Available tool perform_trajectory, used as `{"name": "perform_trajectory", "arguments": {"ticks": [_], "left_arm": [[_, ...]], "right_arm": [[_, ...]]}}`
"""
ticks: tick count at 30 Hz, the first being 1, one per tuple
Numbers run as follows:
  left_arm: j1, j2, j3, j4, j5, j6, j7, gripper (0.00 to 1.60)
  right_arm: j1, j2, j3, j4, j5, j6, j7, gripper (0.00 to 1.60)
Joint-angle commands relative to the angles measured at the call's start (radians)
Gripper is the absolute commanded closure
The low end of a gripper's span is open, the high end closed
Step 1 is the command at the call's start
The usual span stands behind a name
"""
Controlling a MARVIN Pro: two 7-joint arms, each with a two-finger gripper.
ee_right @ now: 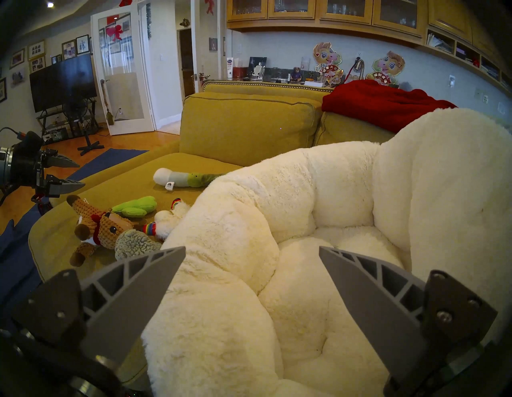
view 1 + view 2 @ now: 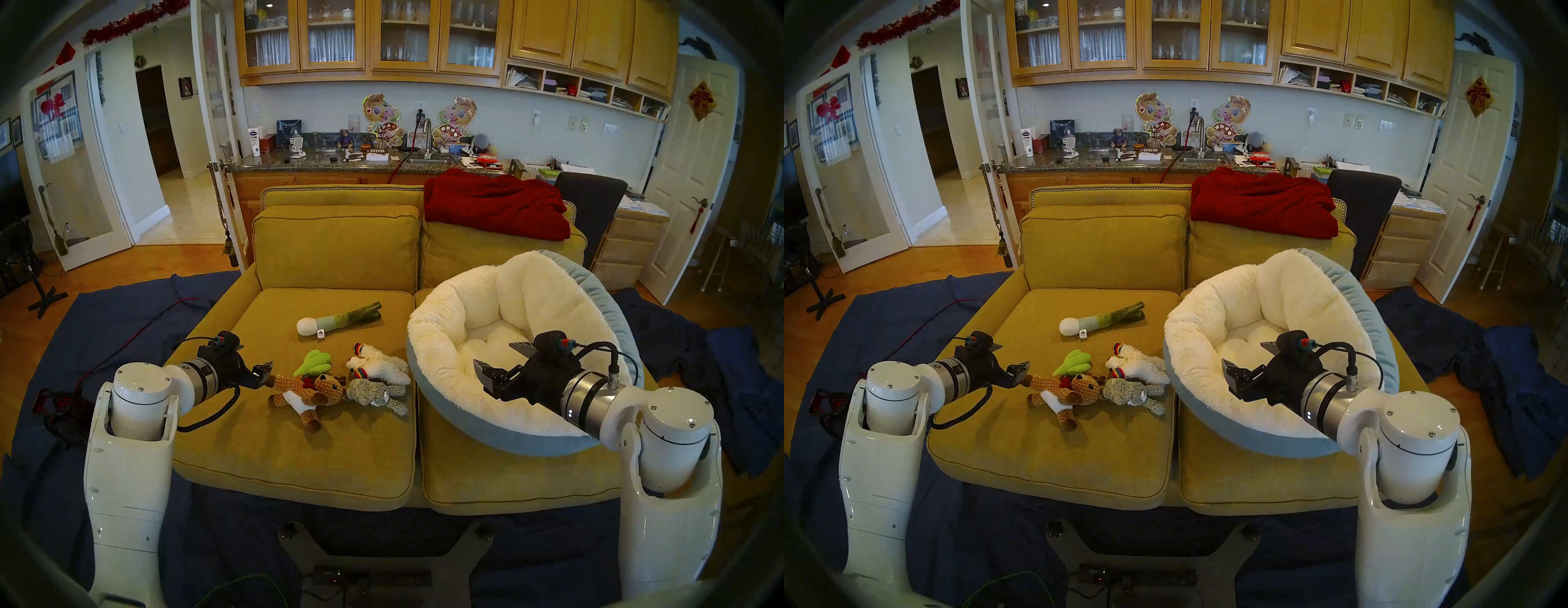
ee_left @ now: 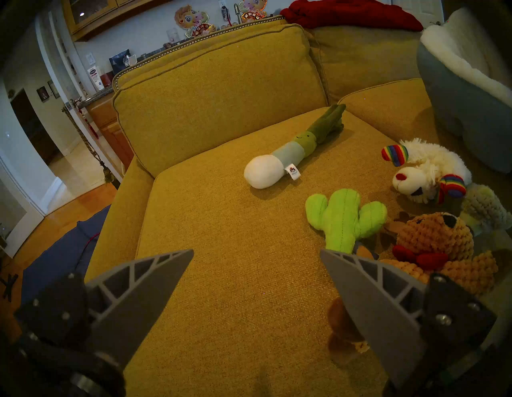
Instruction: Put toys into dog bed
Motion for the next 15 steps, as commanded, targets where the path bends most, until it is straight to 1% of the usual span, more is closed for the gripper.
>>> {"name": "perform_trajectory", "arguments": {"ticks": [1, 15], "left_arm": [[-0.019, 0.003, 0.0, -0.023, -0.003, -0.003, 0.0, 0.0], [-0.019, 0.003, 0.001, -0.023, -0.004, -0.003, 0.001, 0.0]], "right_arm": [[0.009, 0.001, -0.001, -0.025, 0.001, -0.002, 0.0, 0.0], [0.009, 0.001, -0.001, -0.025, 0.001, -0.002, 0.0, 0.0]]}}
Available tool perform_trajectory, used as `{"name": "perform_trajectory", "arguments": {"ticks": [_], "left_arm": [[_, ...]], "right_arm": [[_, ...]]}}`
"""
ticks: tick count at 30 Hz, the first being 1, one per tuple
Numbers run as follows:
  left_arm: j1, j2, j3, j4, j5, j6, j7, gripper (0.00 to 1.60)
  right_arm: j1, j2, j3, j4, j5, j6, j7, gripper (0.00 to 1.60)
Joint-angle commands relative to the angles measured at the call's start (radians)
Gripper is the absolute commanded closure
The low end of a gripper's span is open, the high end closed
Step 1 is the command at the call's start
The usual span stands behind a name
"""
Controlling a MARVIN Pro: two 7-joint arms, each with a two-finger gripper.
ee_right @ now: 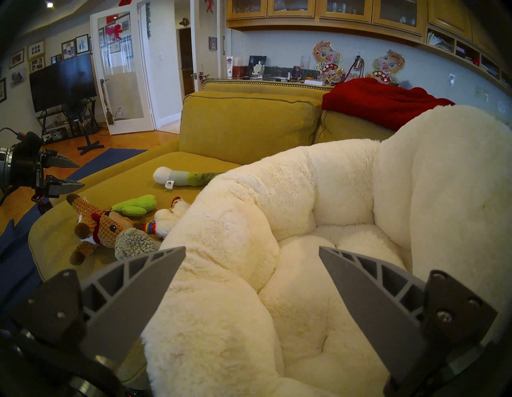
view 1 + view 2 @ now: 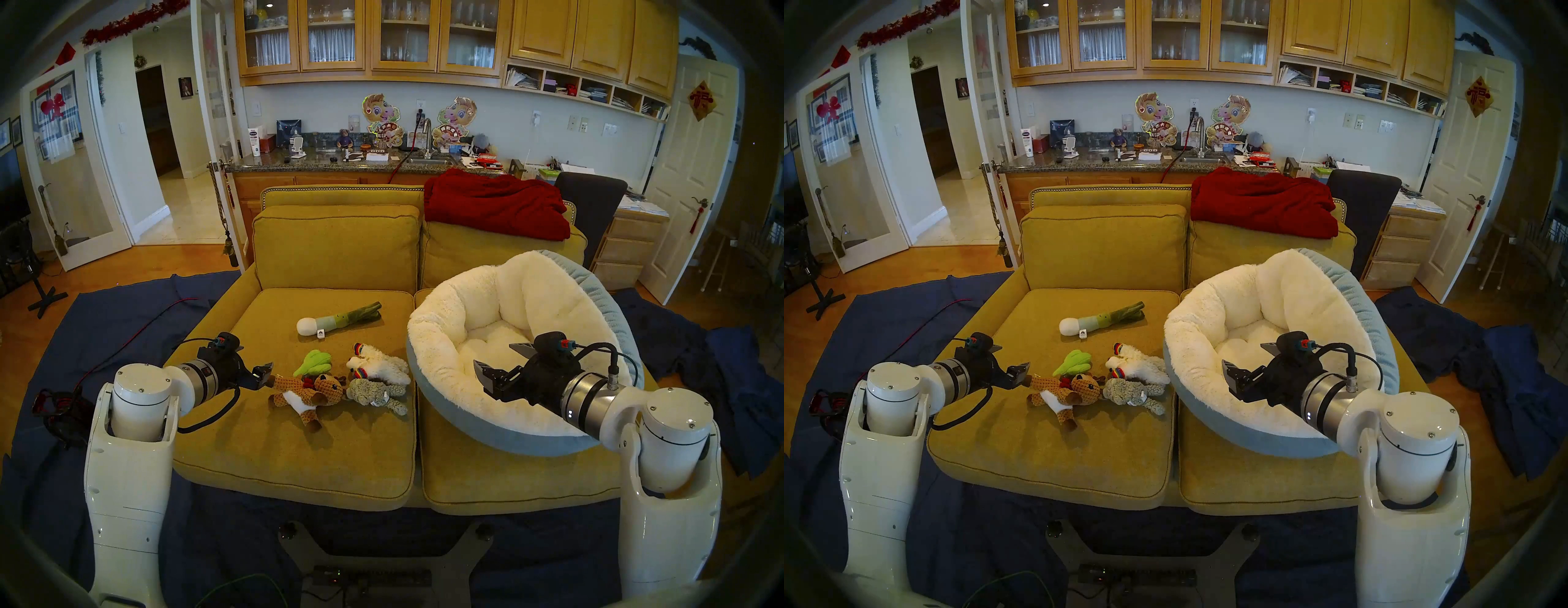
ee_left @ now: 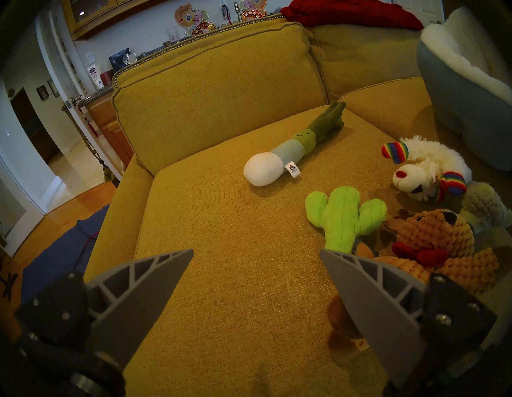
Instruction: Put toys into dog bed
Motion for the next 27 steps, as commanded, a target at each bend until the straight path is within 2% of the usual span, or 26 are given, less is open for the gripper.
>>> {"name": "perform_trajectory", "arguments": {"ticks": [1, 10, 20, 25, 27], "left_arm": [[-0.021, 0.003, 0.0, -0.024, -0.004, -0.003, -0.001, 0.0], [-0.042, 0.016, -0.011, -0.007, -0.014, 0.018, -0.015, 0.0], [-0.03, 0.053, -0.067, -0.013, -0.059, 0.028, -0.09, 0.0], [-0.015, 0.08, -0.092, -0.003, -0.093, 0.026, -0.166, 0.0], [-0.001, 0.104, -0.102, 0.001, -0.112, 0.029, -0.229, 0.0]], "right_arm": [[0.01, 0.001, -0.002, -0.027, 0.001, -0.002, 0.0, 0.0], [0.01, 0.001, -0.002, -0.026, 0.001, -0.003, 0.0, 0.0], [0.01, 0.001, -0.001, -0.026, 0.002, -0.003, 0.0, 0.0], [0.01, 0.001, -0.001, -0.026, 0.002, -0.003, 0.0, 0.0], [0.01, 0.001, -0.001, -0.026, 0.002, -0.003, 0.0, 0.0]]}}
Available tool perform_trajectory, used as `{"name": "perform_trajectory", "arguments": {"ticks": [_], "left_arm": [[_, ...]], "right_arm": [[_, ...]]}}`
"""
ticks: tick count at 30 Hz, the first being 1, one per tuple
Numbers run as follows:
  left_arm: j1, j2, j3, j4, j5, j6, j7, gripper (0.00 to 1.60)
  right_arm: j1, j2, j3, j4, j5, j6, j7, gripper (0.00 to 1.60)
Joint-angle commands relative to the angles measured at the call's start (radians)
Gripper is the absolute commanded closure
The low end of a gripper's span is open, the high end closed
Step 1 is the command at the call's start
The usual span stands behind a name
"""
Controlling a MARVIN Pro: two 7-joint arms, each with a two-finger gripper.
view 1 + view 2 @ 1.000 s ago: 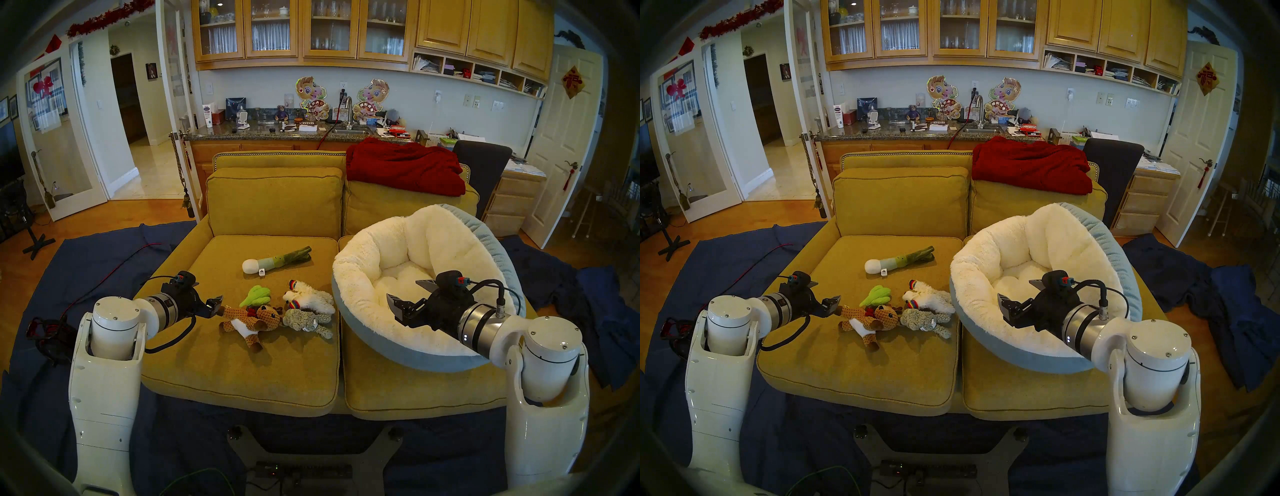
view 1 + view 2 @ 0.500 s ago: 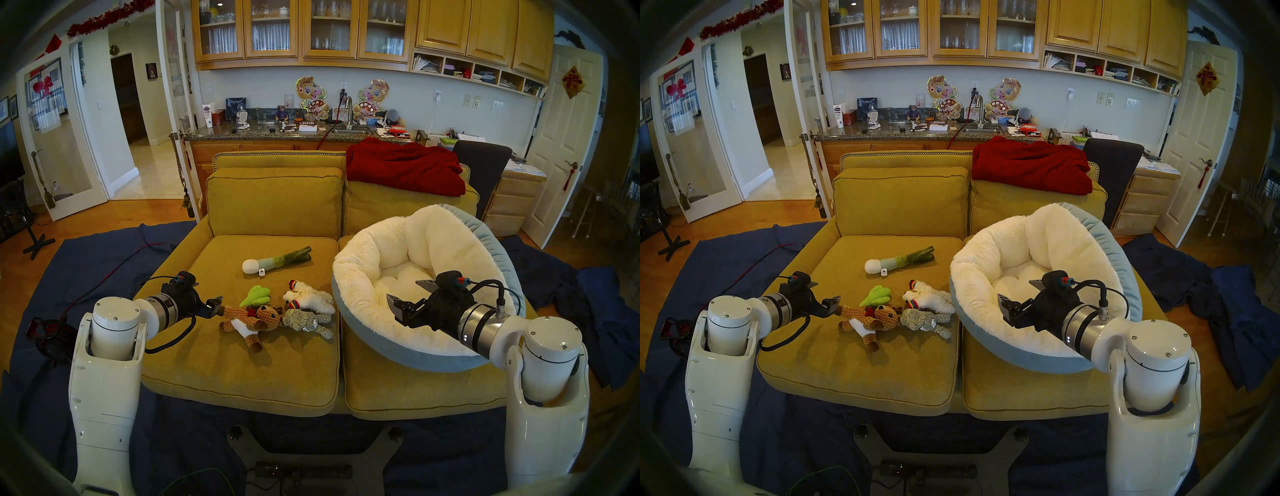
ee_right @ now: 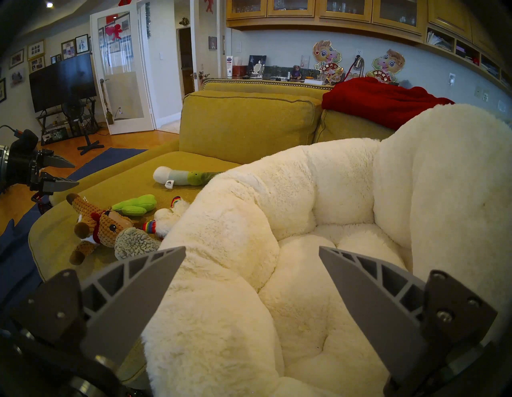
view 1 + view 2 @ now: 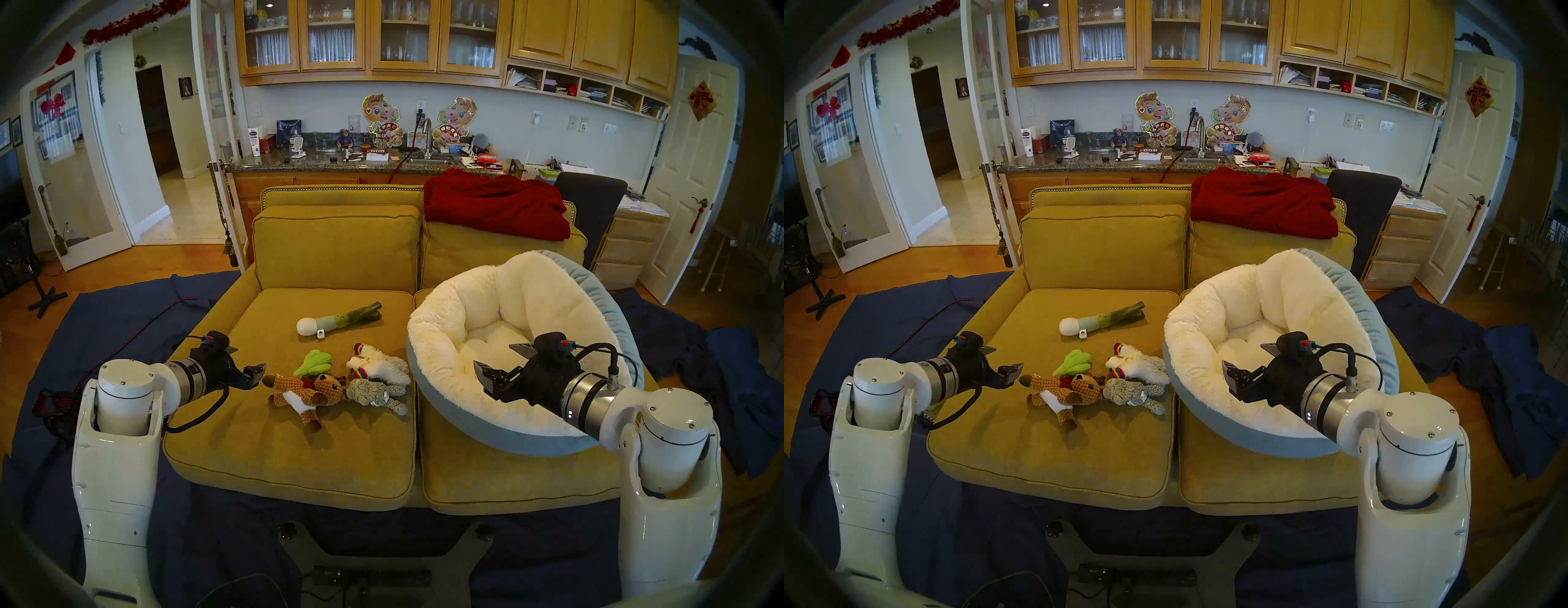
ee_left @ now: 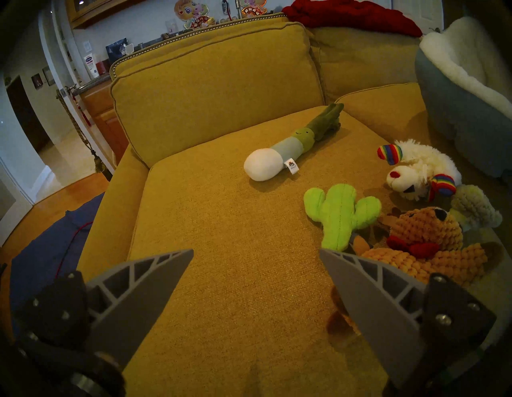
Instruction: Put toys into dog bed
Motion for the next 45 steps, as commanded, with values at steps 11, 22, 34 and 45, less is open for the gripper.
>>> {"name": "perform_trajectory", "arguments": {"ticks": [11, 22, 34, 45], "left_arm": [[0.012, 0.096, -0.036, -0.006, -0.053, 0.007, -0.202, 0.0], [0.035, 0.137, -0.013, -0.023, -0.036, 0.052, -0.28, 0.0], [0.039, 0.125, 0.034, -0.039, -0.007, 0.064, -0.258, 0.0], [0.009, 0.107, 0.048, 0.003, -0.003, 0.052, -0.236, 0.0]], "right_arm": [[0.011, 0.001, -0.002, -0.028, 0.001, -0.002, 0.0, 0.0], [0.011, 0.001, -0.002, -0.028, 0.001, -0.002, -0.001, 0.0], [0.011, 0.001, -0.002, -0.028, 0.001, -0.002, -0.001, 0.0], [0.011, 0.001, -0.002, -0.028, 0.001, -0.002, 0.0, 0.0]]}}
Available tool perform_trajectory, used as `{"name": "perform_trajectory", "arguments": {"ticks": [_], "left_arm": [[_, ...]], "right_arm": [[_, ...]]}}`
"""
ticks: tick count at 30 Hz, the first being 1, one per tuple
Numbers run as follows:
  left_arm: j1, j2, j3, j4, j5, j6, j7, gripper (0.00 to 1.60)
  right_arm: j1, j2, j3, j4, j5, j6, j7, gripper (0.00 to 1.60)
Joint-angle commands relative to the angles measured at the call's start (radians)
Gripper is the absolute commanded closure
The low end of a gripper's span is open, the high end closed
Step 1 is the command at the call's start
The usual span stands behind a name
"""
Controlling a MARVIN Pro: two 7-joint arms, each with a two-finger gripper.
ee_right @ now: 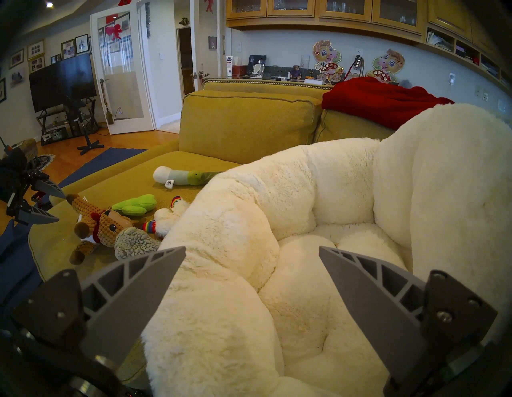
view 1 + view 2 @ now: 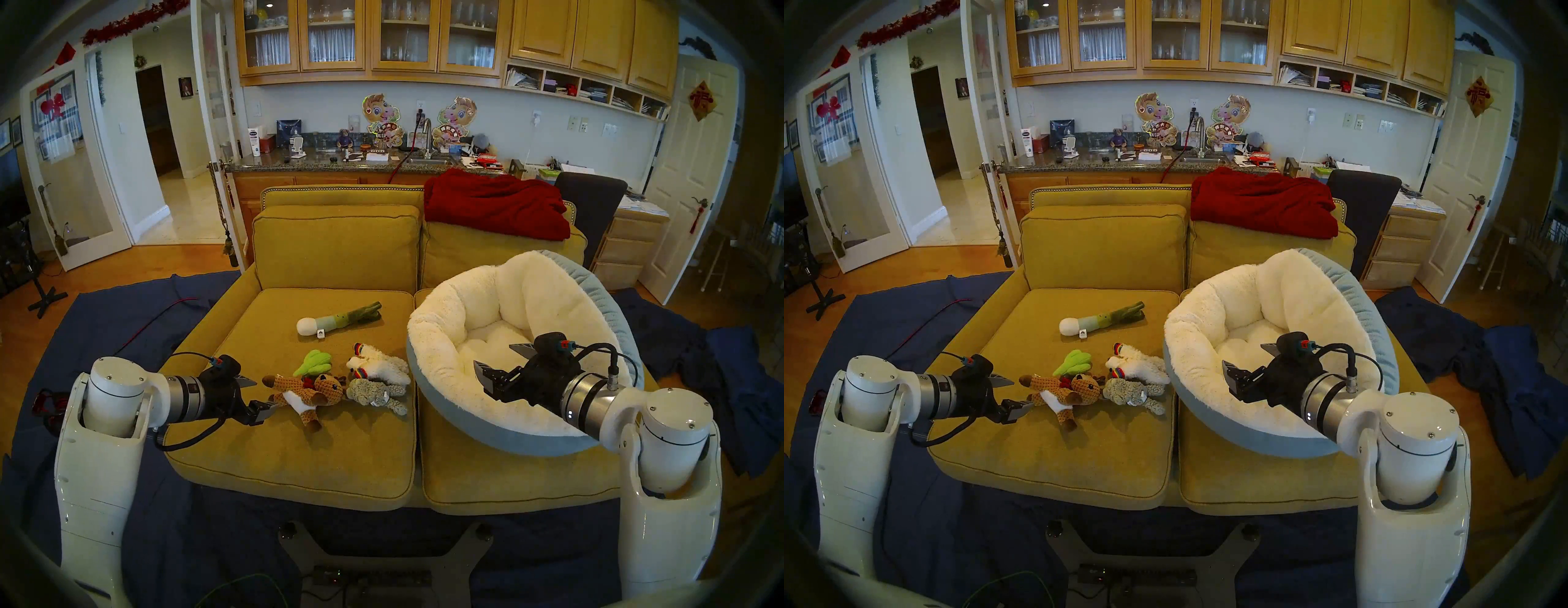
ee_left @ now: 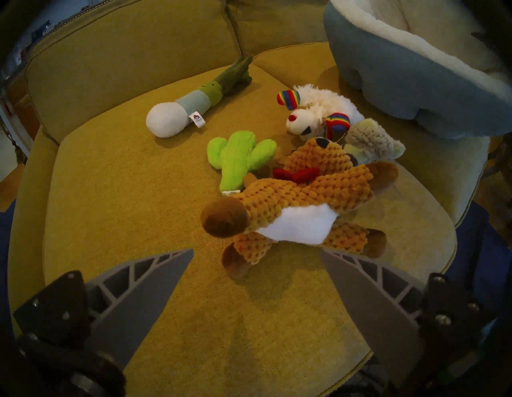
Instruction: Put toys into dog bed
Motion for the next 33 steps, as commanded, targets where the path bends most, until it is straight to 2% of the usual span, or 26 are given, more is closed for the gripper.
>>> {"name": "perform_trajectory", "arguments": {"ticks": [1, 11, 20, 26, 33], "left_arm": [[-0.05, -0.002, -0.008, 0.018, -0.022, -0.005, -0.006, 0.0], [-0.116, 0.013, 0.003, 0.097, -0.057, -0.001, -0.061, 0.0], [-0.173, 0.029, 0.009, 0.137, -0.085, 0.034, -0.118, 0.0], [-0.198, 0.031, 0.023, 0.15, -0.085, 0.047, -0.123, 0.0], [-0.219, 0.027, 0.058, 0.184, -0.077, 0.041, -0.092, 0.0]], "right_arm": [[0.011, 0.001, -0.002, -0.028, 0.001, -0.002, 0.0, 0.0], [0.011, 0.001, -0.002, -0.027, 0.002, -0.003, 0.0, 0.0], [0.011, 0.001, -0.002, -0.026, 0.002, -0.003, 0.0, 0.0], [0.011, 0.001, -0.002, -0.027, 0.002, -0.003, 0.0, 0.0], [0.011, 0.001, -0.002, -0.027, 0.001, -0.003, 0.0, 0.0]]}}
